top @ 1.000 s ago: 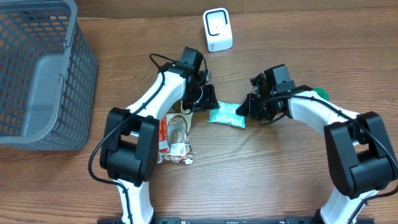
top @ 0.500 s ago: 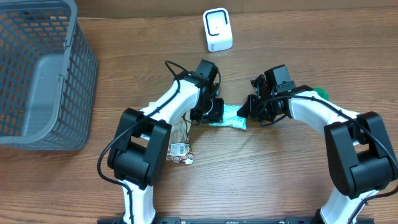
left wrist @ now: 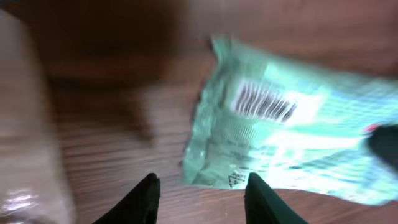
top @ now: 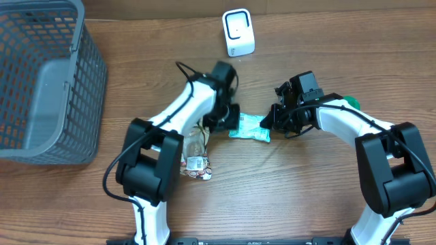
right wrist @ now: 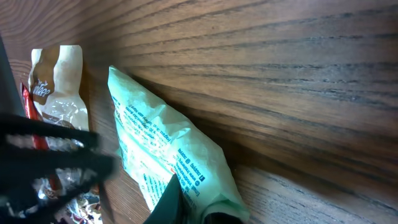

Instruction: Scan the item barcode

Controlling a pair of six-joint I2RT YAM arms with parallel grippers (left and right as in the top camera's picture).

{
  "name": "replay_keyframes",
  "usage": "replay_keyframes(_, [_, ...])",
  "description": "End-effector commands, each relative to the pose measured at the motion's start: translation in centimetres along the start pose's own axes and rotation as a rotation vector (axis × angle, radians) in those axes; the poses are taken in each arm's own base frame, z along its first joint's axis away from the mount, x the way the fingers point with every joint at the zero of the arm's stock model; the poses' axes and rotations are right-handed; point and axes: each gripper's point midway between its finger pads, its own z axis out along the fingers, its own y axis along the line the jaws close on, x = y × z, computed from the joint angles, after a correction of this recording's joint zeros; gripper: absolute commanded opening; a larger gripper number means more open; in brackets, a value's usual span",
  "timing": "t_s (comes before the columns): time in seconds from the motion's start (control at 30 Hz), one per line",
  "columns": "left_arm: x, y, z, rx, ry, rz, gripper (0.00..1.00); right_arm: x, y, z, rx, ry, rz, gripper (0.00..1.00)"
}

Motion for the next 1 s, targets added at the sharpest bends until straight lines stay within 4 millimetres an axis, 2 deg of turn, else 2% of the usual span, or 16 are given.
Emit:
replay_keyframes(0.0, [-3.9,-0.1,-6.0,0.026,-0.164,0.009,0.38,-0.5,0.5,-1.0,-0.001,-0.034,-0.022,0.05])
replay_keyframes(0.07, [-4.9,0.4,-8.7,0.031,-0.216,-0.007,0.39,-0.4,0.5,-1.0,0.000,-0.032,-0.022,0.04])
replay_keyframes(0.2, [-6.3,3.4,-13.2,-0.008,-0.310,-0.068,0.41,-0.4,1.1,-1.4,-0.040,-0.025,-0.069,0.04])
replay_keyframes(0.33, [-6.8,9.3,-16.0,-0.128,-0.379,-0.175,0.48,-0.6,3.3,-3.5,-0.133,-0.048,-0.223,0.04])
replay_keyframes(0.47, [-6.8,14.0,-16.9,-0.199,-0.388,-0.271,0.58,-0.7,5.1,-6.4,-0.189,-0.094,-0.341,0.04])
replay_keyframes(0.67, [-6.5,18.6,-17.6,-0.242,-0.393,-0.366,0.71,0.0,6.9,-10.3,-0.231,-0.155,-0.515,0.04])
replay_keyframes(0.87, [-6.3,20.3,-17.6,-0.252,-0.389,-0.406,0.84,0.7,7.5,-11.4,-0.229,-0.167,-0.615,0.04])
replay_keyframes(0.93, [-6.4,20.3,-17.6,-0.252,-0.389,-0.406,0.97,0.7,7.5,-11.4,-0.228,-0.168,-0.616,0.04])
replay_keyframes(0.97, [-6.4,20.3,-17.6,-0.251,-0.391,-0.407,1.00,0.6,7.5,-11.4,-0.229,-0.170,-0.618,0.04])
